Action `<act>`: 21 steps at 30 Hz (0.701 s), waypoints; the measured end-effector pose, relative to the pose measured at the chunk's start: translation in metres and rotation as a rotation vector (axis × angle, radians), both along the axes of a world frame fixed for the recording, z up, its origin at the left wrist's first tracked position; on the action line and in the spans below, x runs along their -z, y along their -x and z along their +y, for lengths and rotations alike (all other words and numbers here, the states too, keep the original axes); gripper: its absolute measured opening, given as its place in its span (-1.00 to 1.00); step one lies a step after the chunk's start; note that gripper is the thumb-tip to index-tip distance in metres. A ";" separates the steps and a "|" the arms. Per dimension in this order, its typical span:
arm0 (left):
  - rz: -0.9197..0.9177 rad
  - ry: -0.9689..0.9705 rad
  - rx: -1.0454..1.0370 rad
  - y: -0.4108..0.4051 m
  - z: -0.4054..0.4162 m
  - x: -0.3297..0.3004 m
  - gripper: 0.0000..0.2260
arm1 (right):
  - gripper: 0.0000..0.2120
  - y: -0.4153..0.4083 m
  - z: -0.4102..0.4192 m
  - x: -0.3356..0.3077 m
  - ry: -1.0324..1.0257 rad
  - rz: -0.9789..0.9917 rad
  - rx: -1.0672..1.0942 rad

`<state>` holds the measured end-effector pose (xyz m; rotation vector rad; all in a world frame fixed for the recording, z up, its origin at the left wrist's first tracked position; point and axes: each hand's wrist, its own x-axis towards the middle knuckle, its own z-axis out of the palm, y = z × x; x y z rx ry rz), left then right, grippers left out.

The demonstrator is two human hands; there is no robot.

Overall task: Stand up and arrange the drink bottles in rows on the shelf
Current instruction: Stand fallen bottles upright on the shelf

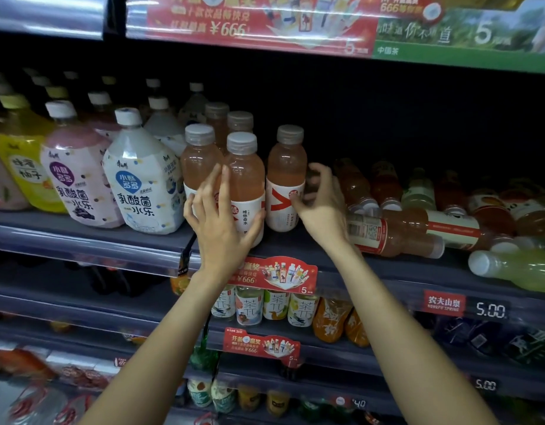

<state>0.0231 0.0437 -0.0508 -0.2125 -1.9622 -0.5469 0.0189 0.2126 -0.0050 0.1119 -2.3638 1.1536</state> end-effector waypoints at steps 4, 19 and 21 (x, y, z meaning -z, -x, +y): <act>-0.012 0.014 -0.003 0.000 -0.002 -0.001 -0.25 | -0.61 0.011 -0.011 -0.005 -0.203 0.038 0.105; 0.005 0.017 0.003 0.001 -0.003 0.002 -0.26 | -0.50 0.015 0.017 -0.010 -0.860 -0.266 0.267; 0.001 0.018 0.007 0.001 -0.003 0.001 -0.25 | -0.40 0.018 0.009 -0.007 -0.905 -0.417 0.267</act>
